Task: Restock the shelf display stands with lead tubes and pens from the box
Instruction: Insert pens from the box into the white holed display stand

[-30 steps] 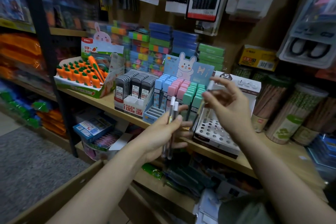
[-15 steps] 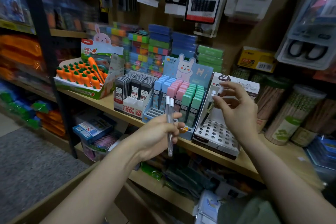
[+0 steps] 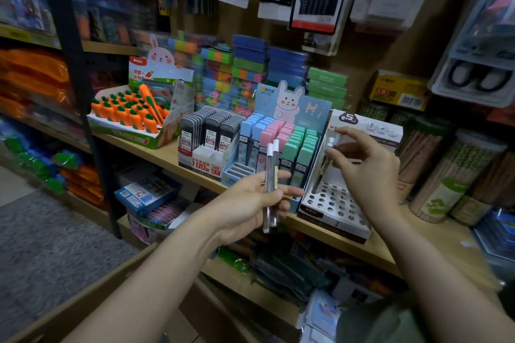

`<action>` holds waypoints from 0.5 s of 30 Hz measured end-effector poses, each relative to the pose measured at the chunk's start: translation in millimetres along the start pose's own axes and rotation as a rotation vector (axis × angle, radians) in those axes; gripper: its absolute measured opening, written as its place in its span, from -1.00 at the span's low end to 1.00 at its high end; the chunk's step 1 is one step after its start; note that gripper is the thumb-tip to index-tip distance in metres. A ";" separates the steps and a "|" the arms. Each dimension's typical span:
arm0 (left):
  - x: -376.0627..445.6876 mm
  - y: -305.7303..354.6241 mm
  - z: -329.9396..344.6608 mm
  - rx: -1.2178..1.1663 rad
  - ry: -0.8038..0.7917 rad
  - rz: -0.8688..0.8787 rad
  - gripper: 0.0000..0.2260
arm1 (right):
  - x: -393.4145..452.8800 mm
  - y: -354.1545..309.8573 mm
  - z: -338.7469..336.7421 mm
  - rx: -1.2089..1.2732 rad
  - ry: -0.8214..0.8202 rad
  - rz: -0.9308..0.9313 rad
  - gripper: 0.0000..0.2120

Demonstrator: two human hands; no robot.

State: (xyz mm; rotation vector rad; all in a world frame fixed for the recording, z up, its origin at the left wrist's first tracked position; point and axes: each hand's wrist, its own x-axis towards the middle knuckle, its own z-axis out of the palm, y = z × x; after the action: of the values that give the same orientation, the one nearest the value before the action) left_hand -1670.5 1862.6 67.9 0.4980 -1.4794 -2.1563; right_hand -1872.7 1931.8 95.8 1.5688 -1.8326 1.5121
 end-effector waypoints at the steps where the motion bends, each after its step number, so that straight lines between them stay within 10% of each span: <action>1: -0.7 -0.3 0.9 -0.008 -0.016 0.012 -0.69 | -0.3 -1.3 1.6 -0.010 -0.013 0.002 -0.64; 15: -2.1 -2.7 3.9 -0.028 -0.030 0.067 -0.76 | -9.5 -4.7 7.4 -0.136 -0.052 -0.012 -0.68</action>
State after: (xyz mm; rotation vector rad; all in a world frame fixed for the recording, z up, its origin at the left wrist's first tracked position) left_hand -1671.4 1867.6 66.9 0.4025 -1.4587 -2.1379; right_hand -1862.5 1931.5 88.0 1.5660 -1.9077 1.3224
